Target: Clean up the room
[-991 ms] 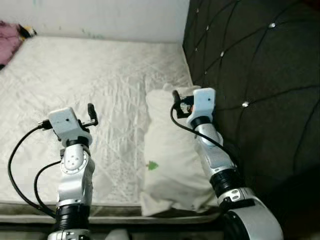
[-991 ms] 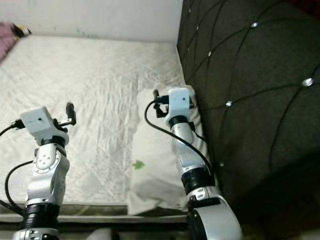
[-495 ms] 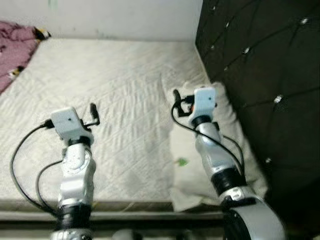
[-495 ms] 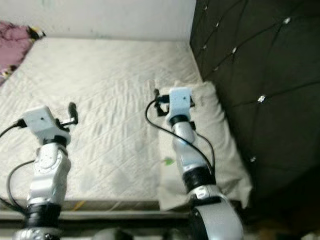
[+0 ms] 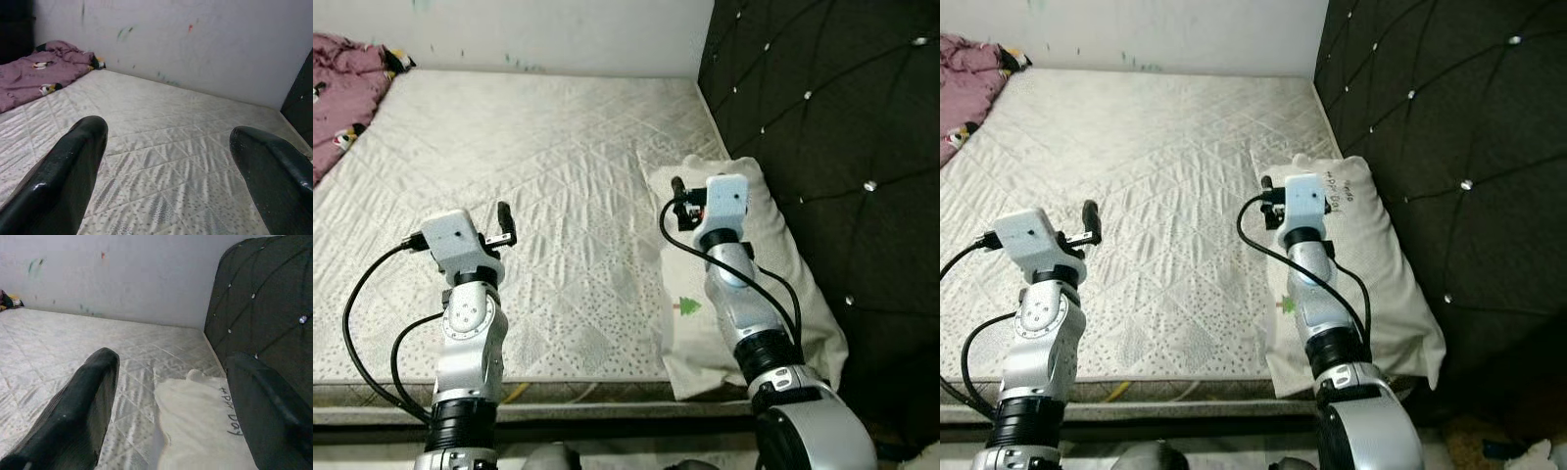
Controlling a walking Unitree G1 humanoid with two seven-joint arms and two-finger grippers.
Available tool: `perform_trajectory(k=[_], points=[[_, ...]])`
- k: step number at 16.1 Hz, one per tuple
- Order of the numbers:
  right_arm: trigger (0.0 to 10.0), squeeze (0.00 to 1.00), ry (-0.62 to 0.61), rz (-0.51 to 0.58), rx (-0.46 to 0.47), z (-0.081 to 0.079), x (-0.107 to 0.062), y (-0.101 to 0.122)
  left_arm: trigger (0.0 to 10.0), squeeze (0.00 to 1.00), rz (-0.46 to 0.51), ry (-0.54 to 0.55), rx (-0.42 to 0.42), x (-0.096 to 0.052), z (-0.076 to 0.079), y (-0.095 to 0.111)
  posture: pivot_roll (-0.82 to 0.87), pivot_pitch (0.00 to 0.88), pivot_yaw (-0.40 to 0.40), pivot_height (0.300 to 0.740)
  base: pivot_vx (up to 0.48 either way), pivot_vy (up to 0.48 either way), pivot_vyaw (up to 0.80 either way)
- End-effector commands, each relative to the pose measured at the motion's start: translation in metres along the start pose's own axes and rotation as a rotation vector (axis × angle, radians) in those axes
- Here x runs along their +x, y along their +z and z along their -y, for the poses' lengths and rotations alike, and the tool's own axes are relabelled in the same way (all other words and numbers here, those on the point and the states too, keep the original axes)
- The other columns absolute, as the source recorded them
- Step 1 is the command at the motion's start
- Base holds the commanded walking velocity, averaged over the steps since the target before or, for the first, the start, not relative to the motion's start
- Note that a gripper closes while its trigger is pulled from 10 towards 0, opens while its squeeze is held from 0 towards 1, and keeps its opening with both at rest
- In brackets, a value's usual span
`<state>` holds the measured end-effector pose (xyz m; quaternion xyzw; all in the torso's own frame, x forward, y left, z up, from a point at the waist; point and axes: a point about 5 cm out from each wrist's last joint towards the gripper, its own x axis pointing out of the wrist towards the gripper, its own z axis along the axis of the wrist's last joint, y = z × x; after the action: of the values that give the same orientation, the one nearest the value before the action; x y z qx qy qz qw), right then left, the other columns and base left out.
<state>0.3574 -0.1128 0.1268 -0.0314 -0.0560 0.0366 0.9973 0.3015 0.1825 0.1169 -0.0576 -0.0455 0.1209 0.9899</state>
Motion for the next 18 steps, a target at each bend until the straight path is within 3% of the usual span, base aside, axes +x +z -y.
perform_trajectory(k=[1,16,18], points=[[10.0,0.0,-0.009,0.003,-0.001,0.001,0.002,0.0021,10.0,0.0,0.004,0.0,0.005,0.0013,0.0,0.0009,0.08,0.0,-0.006,0.74,0.0,0.0,0.0],[10.0,0.0,0.011,0.006,0.002,-0.0036,0.0037,0.003,10.0,0.0,0.007,-0.005,0.003,0.0029,0.0008,0.002,0.08,0.0,-0.005,0.74,0.0,0.48,0.0],[10.0,0.0,0.015,0.006,-0.002,-0.0042,0.0041,0.0031,10.0,0.0,0.029,-0.007,0.006,0.0024,0.0012,0.0043,0.08,0.0,-0.006,0.74,0.0,0.0,0.0]])
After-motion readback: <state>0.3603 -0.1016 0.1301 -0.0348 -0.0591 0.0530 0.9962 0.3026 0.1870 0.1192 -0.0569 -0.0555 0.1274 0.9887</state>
